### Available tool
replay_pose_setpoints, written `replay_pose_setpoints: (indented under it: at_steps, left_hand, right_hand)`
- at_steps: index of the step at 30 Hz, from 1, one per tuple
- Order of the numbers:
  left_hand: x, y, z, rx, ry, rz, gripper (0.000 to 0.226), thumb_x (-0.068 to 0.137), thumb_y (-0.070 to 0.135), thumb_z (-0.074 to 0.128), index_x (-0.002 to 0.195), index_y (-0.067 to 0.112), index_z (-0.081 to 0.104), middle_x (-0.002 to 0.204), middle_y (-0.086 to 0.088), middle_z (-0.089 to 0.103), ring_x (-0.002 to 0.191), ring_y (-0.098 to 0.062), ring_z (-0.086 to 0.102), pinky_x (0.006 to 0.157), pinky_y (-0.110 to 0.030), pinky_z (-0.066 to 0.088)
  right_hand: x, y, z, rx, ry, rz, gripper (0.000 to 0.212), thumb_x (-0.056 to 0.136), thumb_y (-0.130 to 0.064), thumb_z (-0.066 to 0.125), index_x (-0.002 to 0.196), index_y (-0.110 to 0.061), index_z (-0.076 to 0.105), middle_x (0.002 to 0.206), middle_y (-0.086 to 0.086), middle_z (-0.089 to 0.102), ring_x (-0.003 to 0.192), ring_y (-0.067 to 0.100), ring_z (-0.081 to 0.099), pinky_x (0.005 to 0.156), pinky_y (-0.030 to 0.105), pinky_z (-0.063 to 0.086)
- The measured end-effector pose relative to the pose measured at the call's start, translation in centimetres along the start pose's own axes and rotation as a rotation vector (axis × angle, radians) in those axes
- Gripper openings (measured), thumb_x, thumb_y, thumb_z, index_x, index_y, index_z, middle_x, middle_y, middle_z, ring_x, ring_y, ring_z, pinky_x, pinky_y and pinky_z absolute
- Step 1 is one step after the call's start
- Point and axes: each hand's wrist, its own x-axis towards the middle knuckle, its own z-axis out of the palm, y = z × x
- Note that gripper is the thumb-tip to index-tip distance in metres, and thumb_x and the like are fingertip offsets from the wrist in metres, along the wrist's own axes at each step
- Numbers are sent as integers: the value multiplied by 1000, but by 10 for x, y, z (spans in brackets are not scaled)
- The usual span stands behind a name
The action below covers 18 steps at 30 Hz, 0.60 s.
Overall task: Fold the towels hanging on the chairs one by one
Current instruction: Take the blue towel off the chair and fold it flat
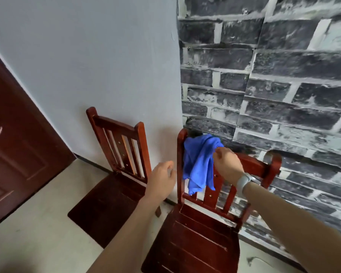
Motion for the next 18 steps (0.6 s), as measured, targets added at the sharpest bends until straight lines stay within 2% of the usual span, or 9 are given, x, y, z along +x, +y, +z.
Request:
replay_pose_setpoints:
  at_steps: [2,3,5,7,8,10,12,15,18]
  left_hand:
    - [27,-10,-1,-6,-34,37,32,93,17,47,124,11,54,122,-8,58,116,-20,52,99,-30,40]
    - [40,-15,0,-24,-54,56,32,93,17,47,124,12,53,123,-7,58,116,-19,52,99,-29,39]
    - [65,-25,-1,-43,-107,96,33,93,17,47,125,13,53,124,-5,58,116,-17,53,97,-23,38]
    - [86,-33,-1,-51,-162,142,33,93,15,47,125,12,53,125,-5,58,116,-17,54,94,-20,37]
    - [94,-36,-1,-60,-188,160,33,93,15,47,125,12,53,126,-5,58,116,-16,54,94,-19,37]
    - [110,-42,-2,-71,-227,185,33,93,16,46,126,13,52,127,-3,57,117,-15,54,92,-17,36]
    - [124,-47,-2,-94,-259,218,34,94,18,45,126,14,51,128,-2,56,117,-14,53,90,-15,35]
    - [135,-47,2,-147,-294,277,35,93,20,46,128,16,49,130,-2,55,117,-14,52,91,-15,35]
    - [138,-34,6,-246,-297,353,44,89,26,53,131,17,45,131,-2,50,119,-17,50,96,-24,41]
  right_hand:
    - [23,-9,8,-19,59,51,28,89,-20,48,108,0,55,112,25,54,110,40,49,89,37,38]
    - [31,-14,12,-48,59,73,35,89,-24,50,117,-3,51,117,24,50,113,40,45,93,38,37]
    - [41,-25,20,-191,-11,102,59,86,-38,55,138,-17,34,130,17,38,122,38,36,100,42,33]
    - [46,-33,31,-418,-107,123,74,81,-49,57,143,-33,21,139,10,29,127,34,30,101,44,33]
    - [47,-35,38,-493,-124,125,74,80,-48,58,143,-34,20,140,9,29,127,34,30,100,43,35]
    - [51,-36,46,-526,-71,128,62,83,-34,55,139,-27,29,136,11,35,121,34,35,95,40,39]
    - [54,-34,47,-459,-7,132,49,83,-17,50,131,-18,41,126,13,42,115,34,40,89,38,41]
    - [51,-33,38,-166,107,170,38,76,-4,53,114,-8,54,111,16,53,103,33,51,78,31,39]
    - [36,-39,12,121,248,240,28,75,-1,57,101,-11,58,84,4,58,75,22,53,61,18,35]
